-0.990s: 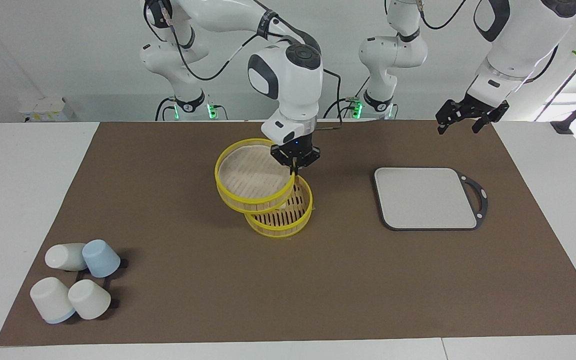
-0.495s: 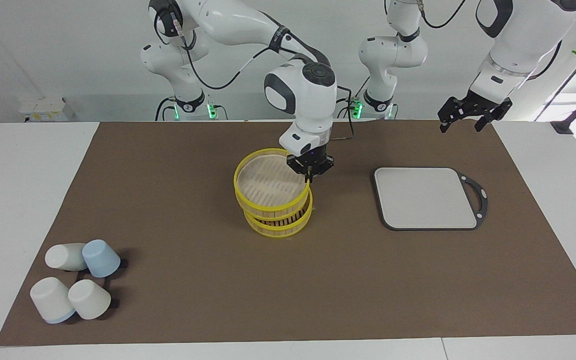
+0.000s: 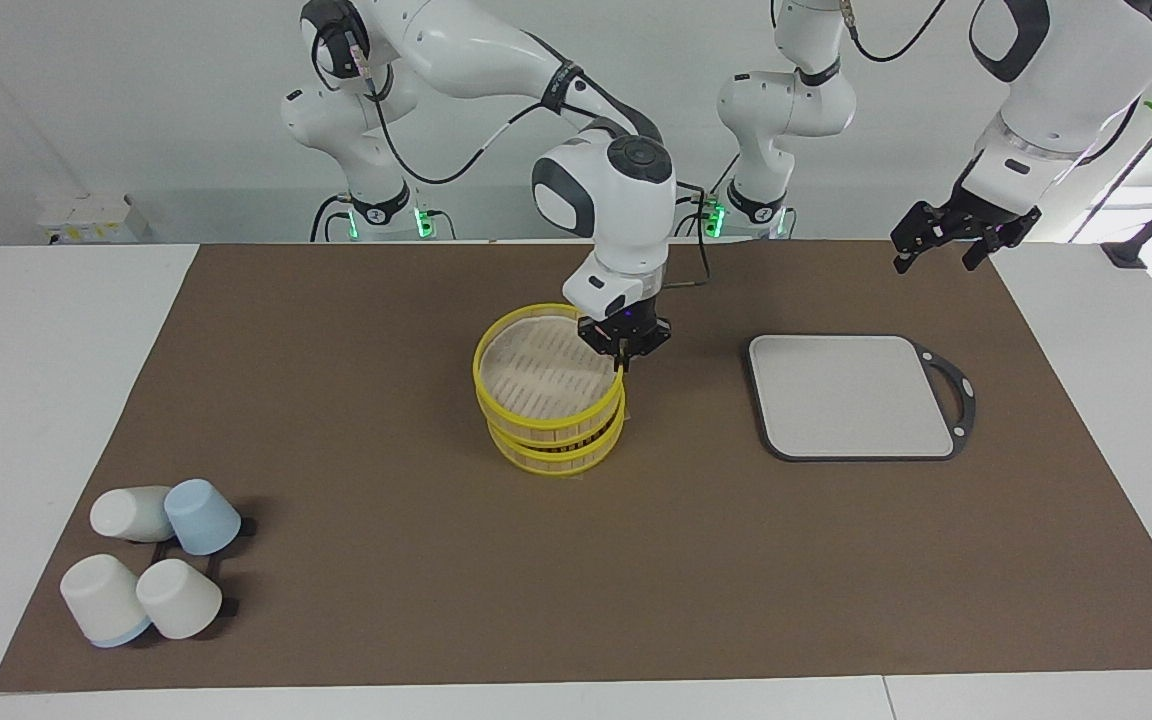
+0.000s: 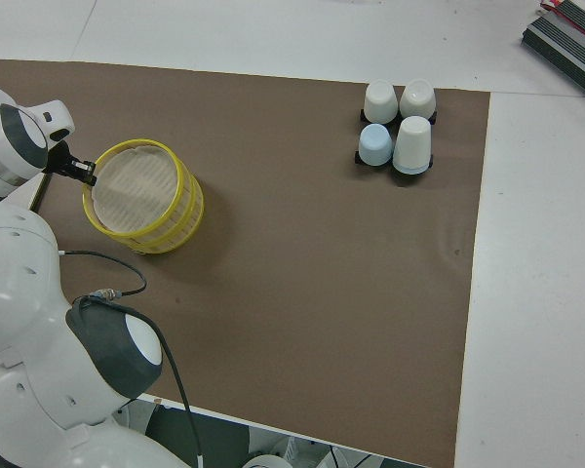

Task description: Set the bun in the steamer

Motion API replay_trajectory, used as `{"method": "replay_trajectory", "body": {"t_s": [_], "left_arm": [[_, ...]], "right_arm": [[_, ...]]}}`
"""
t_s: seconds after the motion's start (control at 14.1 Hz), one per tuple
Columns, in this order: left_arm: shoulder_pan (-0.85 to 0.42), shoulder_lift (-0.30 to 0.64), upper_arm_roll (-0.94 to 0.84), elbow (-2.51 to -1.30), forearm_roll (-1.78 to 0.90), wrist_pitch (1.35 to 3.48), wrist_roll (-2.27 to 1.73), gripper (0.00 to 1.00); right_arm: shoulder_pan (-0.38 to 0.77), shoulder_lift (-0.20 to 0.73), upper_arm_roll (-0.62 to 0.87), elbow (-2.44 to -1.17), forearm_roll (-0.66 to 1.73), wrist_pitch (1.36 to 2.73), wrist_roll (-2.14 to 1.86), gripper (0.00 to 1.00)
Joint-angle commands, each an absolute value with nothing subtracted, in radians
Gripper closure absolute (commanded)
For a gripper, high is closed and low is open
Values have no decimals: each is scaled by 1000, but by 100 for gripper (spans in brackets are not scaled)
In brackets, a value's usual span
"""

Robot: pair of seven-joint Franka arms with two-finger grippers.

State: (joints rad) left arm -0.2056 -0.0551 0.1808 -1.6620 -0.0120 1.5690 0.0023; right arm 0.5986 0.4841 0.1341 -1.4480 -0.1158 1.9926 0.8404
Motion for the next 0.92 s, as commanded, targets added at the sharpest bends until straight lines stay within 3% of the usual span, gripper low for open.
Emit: {"method": "replay_trajectory", "body": {"t_s": [0.0, 0.85], "left_arm": [[-227, -46, 199, -1643, -32, 1575, 11, 0], [-224, -58, 190, -1647, -32, 1575, 8, 0]], "right_arm": [[595, 480, 138, -1471, -120, 2022, 862, 100], [594, 477, 140, -1503, -106, 2085, 854, 100]]}}
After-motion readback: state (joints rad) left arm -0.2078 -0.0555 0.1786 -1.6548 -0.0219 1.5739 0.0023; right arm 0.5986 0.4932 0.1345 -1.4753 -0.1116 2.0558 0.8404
